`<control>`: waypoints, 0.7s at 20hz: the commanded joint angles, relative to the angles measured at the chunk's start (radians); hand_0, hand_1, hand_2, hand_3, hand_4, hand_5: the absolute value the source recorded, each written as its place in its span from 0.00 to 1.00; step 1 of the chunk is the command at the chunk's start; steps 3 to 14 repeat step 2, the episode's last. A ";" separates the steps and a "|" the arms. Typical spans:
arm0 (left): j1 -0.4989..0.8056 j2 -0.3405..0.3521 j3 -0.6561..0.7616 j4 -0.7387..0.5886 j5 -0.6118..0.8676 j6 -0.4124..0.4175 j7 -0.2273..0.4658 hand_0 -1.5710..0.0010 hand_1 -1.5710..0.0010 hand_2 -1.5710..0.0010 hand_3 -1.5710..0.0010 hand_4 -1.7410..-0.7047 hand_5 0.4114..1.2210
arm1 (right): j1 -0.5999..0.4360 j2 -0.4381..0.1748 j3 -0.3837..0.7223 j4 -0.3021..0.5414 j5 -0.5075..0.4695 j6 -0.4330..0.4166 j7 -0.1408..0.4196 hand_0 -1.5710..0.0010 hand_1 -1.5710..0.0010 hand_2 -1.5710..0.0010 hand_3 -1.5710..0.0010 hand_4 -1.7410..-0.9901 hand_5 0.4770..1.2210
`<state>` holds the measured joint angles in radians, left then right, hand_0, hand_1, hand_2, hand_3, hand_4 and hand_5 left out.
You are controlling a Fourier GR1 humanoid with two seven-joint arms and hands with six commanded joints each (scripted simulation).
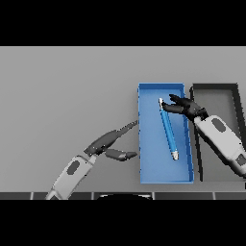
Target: Pick up the blue pipe and place it into the blue bin.
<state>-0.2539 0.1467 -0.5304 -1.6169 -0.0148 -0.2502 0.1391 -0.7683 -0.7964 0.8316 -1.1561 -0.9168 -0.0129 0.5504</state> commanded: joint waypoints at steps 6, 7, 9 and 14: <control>-0.009 0.008 0.012 0.010 0.005 -0.004 -0.007 1.00 1.00 1.00 1.00 0.83 0.08 | -0.014 -0.005 0.004 -0.011 0.006 0.001 0.013 0.86 0.94 0.98 1.00 0.78 0.43; -0.009 0.008 0.012 0.010 0.005 -0.004 -0.007 1.00 1.00 1.00 1.00 0.83 0.08 | -0.014 -0.005 0.004 -0.011 0.006 0.001 0.013 0.86 0.94 0.98 1.00 0.78 0.43; -0.009 0.008 0.012 0.010 0.005 -0.004 -0.007 1.00 1.00 1.00 1.00 0.83 0.08 | -0.014 -0.005 0.004 -0.011 0.006 0.001 0.013 0.86 0.94 0.98 1.00 0.78 0.43; -0.009 0.008 0.012 0.010 0.005 -0.004 -0.007 1.00 1.00 1.00 1.00 0.83 0.08 | -0.014 -0.005 0.004 -0.011 0.006 0.001 0.013 0.86 0.94 0.98 1.00 0.78 0.43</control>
